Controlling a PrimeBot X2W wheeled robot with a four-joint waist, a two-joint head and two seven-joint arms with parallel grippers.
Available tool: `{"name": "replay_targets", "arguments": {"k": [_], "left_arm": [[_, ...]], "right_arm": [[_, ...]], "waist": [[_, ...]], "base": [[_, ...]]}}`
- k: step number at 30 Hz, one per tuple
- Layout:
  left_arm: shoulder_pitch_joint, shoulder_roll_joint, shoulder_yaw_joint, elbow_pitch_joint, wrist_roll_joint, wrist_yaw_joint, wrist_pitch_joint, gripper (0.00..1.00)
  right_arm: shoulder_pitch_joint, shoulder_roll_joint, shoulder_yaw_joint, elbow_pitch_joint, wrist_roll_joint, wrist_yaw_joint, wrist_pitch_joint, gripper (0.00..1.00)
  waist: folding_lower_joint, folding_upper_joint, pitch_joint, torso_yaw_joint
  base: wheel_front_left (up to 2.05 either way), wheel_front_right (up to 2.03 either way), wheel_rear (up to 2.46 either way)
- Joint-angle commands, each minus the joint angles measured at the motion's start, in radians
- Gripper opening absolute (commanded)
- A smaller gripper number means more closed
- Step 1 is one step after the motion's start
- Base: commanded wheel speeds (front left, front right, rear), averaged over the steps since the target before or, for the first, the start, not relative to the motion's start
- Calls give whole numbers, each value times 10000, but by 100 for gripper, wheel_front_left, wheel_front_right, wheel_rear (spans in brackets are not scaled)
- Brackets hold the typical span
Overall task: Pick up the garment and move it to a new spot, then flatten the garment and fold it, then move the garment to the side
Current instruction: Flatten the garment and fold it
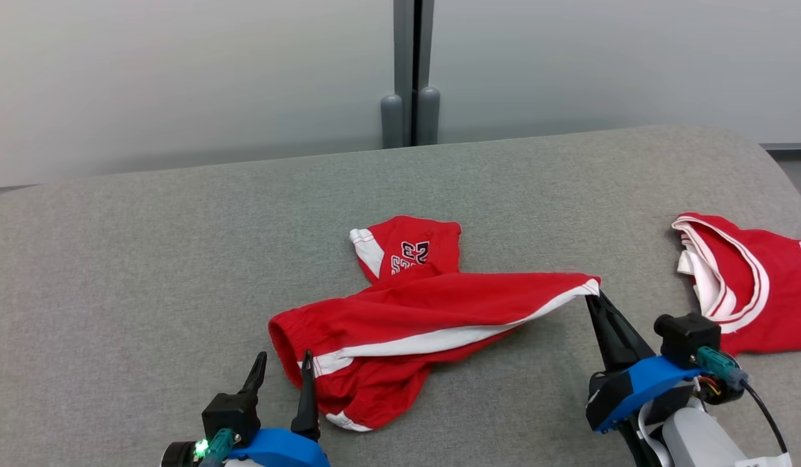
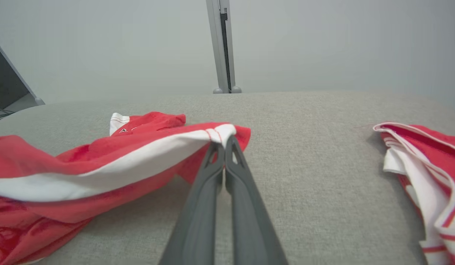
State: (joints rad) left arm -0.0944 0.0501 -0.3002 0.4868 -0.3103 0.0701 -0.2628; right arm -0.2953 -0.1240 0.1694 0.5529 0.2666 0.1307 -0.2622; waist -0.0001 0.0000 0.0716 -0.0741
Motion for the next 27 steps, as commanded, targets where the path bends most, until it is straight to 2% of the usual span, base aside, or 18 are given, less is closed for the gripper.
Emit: {"name": "replay_targets", "arguments": {"k": [1,5,6,7,8,15,22,27], "left_arm": [[22,7,0,13,-78,37,-26,100],[-175,5,-180,-7,-99,90,-26,100],[-214,5,-194,0,-84,95,-26,100],[-255,5,-215,21,-59,93,-26,100],[-304,3,-217,33,-39,105,-26,100],[-361,3,-111,25,50,199,-26,100],[-22,2,514,-361,460,329,-26,100],[366,2,918,-678,762,401,-26,100]], "right_arm": [[-82,-75,10,138,79,1,-37,0],[-242,-154,-201,573,27,1,235,0],[-304,-176,-254,772,-133,1,390,7],[-386,-173,-372,962,-256,1,440,35],[-521,-170,-502,1135,-434,1,432,100],[-1239,282,-1834,1882,-1591,1,-2,100],[-446,659,-2355,-146,-1999,1,-38,100],[472,724,-2239,-761,-2038,1,-41,100]], "waist": [[1,0,0,-51],[1,0,202,13],[1,0,258,57],[1,0,327,122],[1,0,377,189],[1,0,563,638],[1,0,234,539],[1,0,-137,263]], "base": [[0,0,0],[0,0,0],[0,0,0],[0,0,0],[0,0,0],[0,0,0],[0,0,0],[0,0,0]]}}
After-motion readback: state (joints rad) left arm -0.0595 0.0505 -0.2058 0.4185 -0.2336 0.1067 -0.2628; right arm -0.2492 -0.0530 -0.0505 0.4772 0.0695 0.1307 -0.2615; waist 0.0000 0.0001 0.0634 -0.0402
